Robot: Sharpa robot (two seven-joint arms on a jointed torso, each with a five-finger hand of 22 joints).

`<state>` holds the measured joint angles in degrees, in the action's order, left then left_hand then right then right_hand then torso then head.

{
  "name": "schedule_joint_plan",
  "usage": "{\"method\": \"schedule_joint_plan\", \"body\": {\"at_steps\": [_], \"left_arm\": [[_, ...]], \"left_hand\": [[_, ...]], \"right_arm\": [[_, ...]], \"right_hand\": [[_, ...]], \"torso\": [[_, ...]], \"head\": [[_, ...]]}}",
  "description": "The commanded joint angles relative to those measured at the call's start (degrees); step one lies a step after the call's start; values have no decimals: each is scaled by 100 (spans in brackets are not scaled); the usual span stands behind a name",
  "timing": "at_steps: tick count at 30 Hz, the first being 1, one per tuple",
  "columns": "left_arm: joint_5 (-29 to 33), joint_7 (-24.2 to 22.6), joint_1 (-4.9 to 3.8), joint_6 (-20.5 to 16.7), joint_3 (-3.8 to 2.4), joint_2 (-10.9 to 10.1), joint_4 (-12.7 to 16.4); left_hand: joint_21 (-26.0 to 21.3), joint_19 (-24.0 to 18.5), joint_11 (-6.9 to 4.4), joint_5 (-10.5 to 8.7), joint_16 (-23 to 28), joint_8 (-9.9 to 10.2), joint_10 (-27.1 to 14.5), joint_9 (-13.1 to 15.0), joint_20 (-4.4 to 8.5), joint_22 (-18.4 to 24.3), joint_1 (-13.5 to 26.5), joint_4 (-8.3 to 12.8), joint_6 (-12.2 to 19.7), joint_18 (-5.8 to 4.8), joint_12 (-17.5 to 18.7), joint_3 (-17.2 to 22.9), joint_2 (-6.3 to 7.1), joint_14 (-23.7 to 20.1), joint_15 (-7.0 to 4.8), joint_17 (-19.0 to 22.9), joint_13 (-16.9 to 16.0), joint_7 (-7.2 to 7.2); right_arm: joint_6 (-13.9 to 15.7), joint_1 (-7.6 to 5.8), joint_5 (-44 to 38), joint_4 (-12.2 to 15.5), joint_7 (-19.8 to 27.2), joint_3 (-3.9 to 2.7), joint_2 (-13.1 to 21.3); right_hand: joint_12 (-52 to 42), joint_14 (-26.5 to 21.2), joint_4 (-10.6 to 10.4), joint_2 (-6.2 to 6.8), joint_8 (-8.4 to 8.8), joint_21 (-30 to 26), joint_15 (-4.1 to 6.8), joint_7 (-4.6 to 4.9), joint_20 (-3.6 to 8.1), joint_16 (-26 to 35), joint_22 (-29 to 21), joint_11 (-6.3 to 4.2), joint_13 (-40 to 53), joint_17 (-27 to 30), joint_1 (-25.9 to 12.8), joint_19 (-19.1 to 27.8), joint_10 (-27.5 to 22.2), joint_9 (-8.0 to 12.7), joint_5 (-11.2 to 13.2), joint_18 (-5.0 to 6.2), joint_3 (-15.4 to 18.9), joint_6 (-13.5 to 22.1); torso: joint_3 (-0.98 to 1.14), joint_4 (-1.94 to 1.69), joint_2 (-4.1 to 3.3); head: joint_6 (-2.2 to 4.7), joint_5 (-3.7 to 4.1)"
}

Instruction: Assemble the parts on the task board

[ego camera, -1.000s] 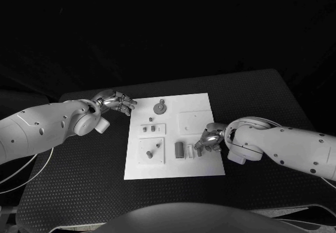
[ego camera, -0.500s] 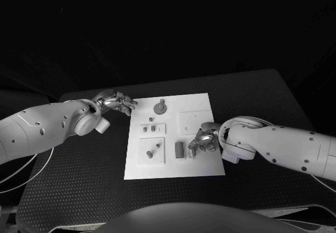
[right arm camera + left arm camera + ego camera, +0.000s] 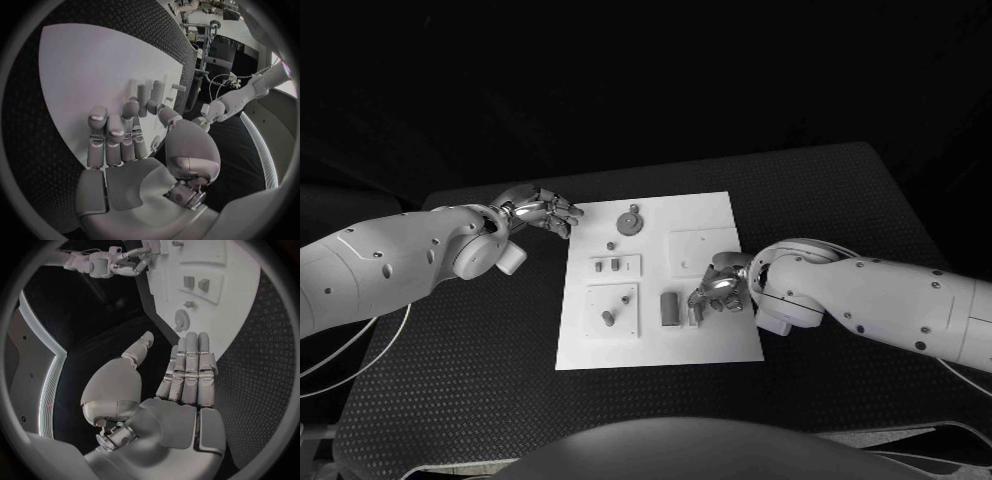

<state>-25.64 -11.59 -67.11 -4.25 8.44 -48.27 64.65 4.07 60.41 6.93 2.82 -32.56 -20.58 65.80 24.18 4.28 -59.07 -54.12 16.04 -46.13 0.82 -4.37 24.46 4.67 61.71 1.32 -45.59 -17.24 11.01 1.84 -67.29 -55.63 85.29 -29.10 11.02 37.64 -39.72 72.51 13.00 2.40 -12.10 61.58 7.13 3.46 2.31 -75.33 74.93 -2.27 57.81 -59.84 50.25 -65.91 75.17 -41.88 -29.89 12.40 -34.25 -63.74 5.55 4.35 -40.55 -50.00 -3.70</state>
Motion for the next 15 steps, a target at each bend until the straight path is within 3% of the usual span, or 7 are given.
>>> {"method": "schedule_joint_plan", "body": {"at_steps": [1, 15], "left_arm": [[-14, -53, -5, 43, -2, 8, 13], [-14, -43, -5, 54, -2, 16, 9]], "left_hand": [[29, -37, 11, 16, 33, -18, -16, -7, 0, -2, 57, -2, 36, -29, -11, -21, 0, -28, 5, -10, -7, -2], [31, -36, 10, 16, 34, -22, -15, -7, 1, -3, 58, -1, 35, -28, -12, -21, -1, -26, 5, -12, -9, -3]], "right_arm": [[-143, 3, -17, -31, 19, 1, -35], [-187, 66, -146, -188, -3, 10, -160]], "right_hand": [[-34, 41, 382, -251, -17, 22, 93, 43, 11, -4, 90, -17, -1, 4, 247, -39, 23, -2, -362, 259, -417, 34], [-27, 31, 378, -244, -11, 14, 91, 51, 9, 4, 85, -10, -6, 10, 229, -30, 9, 5, -338, 259, -407, 49]], "torso": [[-3, 5, 1], [2, 1, 0]], "head": [[0, 8], [0, 1]]}}
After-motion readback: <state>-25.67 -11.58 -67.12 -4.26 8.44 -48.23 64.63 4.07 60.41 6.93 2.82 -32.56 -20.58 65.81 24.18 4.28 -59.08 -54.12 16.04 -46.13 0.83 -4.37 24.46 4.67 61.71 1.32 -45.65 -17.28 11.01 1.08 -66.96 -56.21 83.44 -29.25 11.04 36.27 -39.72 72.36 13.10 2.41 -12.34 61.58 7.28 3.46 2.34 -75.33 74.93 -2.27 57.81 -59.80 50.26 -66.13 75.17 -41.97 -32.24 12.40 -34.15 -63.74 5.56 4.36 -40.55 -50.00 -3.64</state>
